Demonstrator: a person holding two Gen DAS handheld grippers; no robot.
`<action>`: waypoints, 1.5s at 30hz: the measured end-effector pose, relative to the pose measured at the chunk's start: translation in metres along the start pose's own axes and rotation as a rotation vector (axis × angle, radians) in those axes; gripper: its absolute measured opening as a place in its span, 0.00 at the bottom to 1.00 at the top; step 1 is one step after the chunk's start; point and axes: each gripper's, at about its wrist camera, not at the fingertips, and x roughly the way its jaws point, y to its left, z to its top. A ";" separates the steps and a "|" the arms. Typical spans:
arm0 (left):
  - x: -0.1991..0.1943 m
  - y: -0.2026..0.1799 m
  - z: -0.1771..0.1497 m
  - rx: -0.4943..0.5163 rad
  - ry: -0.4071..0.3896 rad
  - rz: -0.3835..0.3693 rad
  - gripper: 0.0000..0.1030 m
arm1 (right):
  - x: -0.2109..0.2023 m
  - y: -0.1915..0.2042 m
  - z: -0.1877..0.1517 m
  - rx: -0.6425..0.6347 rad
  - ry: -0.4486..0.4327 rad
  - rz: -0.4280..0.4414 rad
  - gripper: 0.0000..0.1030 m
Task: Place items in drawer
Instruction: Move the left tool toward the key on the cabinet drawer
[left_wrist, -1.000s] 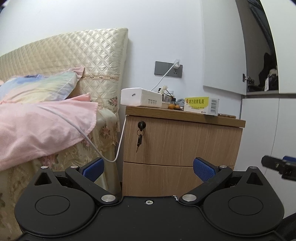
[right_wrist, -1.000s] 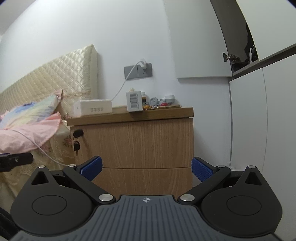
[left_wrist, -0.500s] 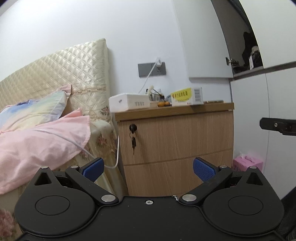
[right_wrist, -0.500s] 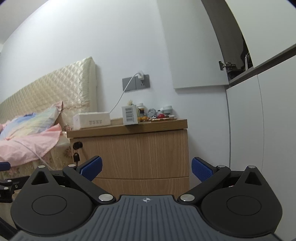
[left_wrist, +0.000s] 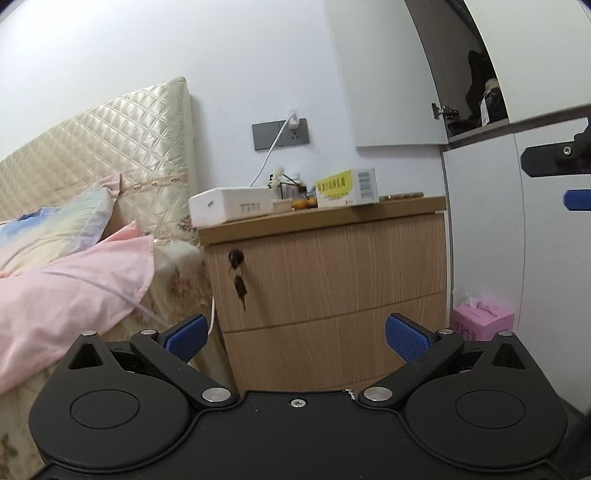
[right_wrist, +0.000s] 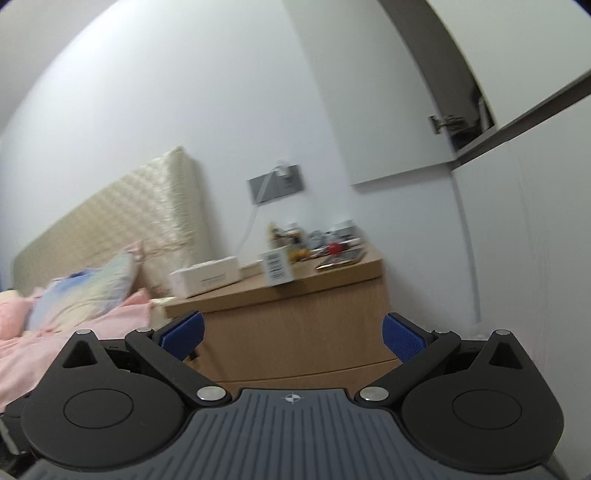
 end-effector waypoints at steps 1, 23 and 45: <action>0.004 0.002 0.003 -0.012 0.004 -0.006 0.99 | 0.002 0.001 0.003 -0.014 -0.007 -0.008 1.00; 0.183 0.068 0.015 -0.039 0.098 0.002 0.99 | 0.168 -0.065 -0.002 -0.270 0.152 0.142 1.00; 0.279 0.131 0.000 -0.126 0.159 -0.229 0.99 | 0.265 -0.122 -0.021 -0.195 0.219 0.219 1.00</action>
